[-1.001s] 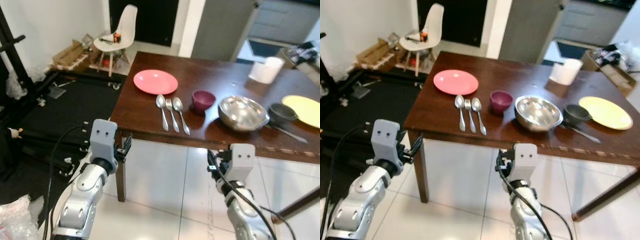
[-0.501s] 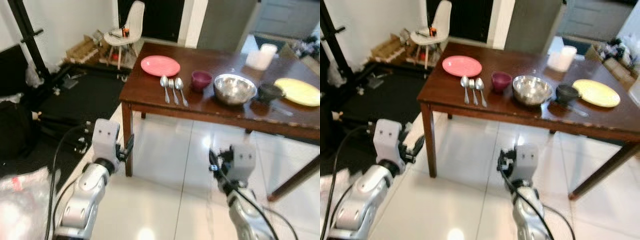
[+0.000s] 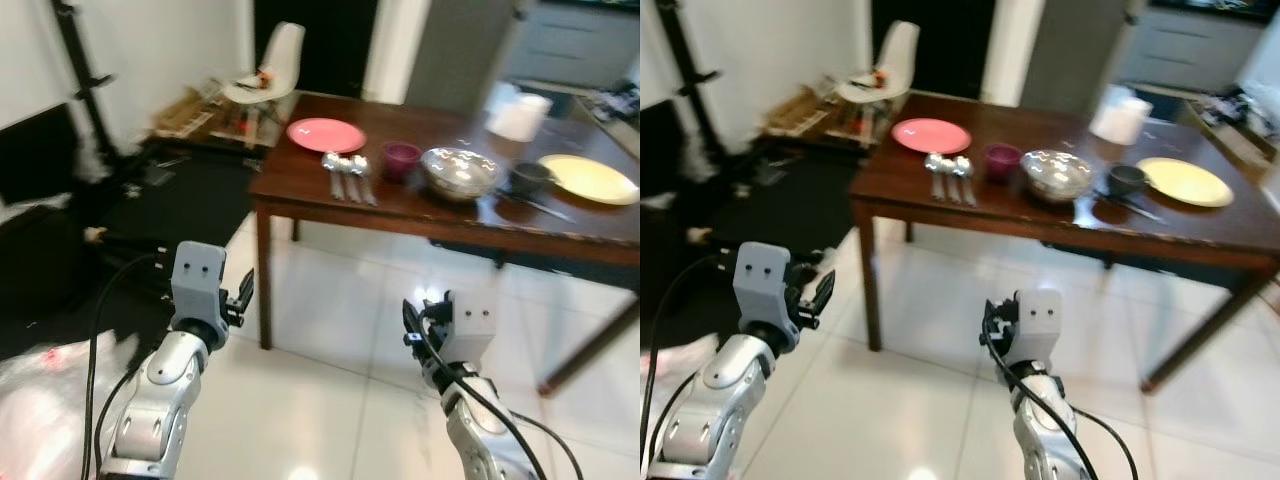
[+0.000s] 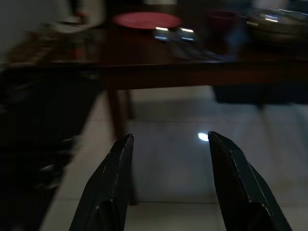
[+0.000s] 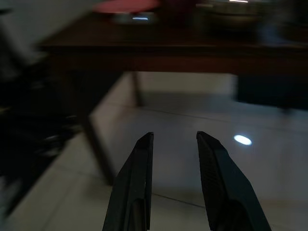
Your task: Setting the table
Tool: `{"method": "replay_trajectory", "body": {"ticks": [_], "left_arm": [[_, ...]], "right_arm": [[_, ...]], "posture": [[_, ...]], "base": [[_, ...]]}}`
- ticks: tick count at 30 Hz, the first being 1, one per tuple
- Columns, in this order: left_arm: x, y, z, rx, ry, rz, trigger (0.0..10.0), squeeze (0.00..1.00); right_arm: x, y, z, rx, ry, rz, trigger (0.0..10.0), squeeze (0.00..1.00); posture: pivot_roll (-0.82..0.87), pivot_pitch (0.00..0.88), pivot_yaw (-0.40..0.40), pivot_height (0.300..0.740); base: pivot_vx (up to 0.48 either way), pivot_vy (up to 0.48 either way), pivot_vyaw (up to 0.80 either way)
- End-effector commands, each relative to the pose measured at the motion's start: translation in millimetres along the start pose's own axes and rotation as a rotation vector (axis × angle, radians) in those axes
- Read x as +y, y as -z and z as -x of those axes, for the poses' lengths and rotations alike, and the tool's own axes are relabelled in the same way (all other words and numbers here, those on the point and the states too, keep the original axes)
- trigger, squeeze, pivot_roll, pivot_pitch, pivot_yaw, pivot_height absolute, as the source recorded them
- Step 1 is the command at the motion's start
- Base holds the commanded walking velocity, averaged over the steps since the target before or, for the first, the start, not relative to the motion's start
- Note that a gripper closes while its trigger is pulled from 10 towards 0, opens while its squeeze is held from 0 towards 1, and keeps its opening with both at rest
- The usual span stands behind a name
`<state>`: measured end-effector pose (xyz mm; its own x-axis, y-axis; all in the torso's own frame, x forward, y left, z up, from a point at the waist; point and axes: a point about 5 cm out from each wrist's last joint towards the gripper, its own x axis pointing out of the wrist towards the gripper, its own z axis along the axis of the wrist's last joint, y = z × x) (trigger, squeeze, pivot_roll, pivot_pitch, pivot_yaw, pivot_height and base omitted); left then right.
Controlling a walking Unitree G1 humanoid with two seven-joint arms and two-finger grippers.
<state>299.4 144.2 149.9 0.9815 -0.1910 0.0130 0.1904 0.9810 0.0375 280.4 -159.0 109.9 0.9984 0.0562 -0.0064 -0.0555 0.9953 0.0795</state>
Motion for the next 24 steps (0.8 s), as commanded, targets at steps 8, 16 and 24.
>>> {"method": "replay_trajectory", "body": {"ticks": [8, 16, 24], "left_arm": [[-2.8, 2.4, -0.2, 0.011, 0.011, -0.007, 10.0, 0.00], [-3.3, 3.4, -0.9, 0.011, 0.015, -0.007, 10.0, 0.00], [-2.9, 3.5, -1.3, 0.012, 0.015, -0.008, 10.0, 0.00]], "right_arm": [[-2.3, 5.2, 1.4, 0.027, 0.009, -0.014, 10.0, 0.00], [-4.0, 3.4, 0.1, 0.020, 0.013, -0.021, 10.0, 0.00], [-5.4, 3.4, -0.3, 0.023, 0.027, -0.049, 10.0, 0.00]], "posture": [[-0.10, 0.000, 0.000, 0.740], [-0.10, 0.000, 0.002, 0.740], [-0.10, 0.000, 0.002, 0.740]], "base": [[0.000, 0.000, -0.80], [0.000, 0.000, -0.80], [0.000, 0.000, -0.80]]}}
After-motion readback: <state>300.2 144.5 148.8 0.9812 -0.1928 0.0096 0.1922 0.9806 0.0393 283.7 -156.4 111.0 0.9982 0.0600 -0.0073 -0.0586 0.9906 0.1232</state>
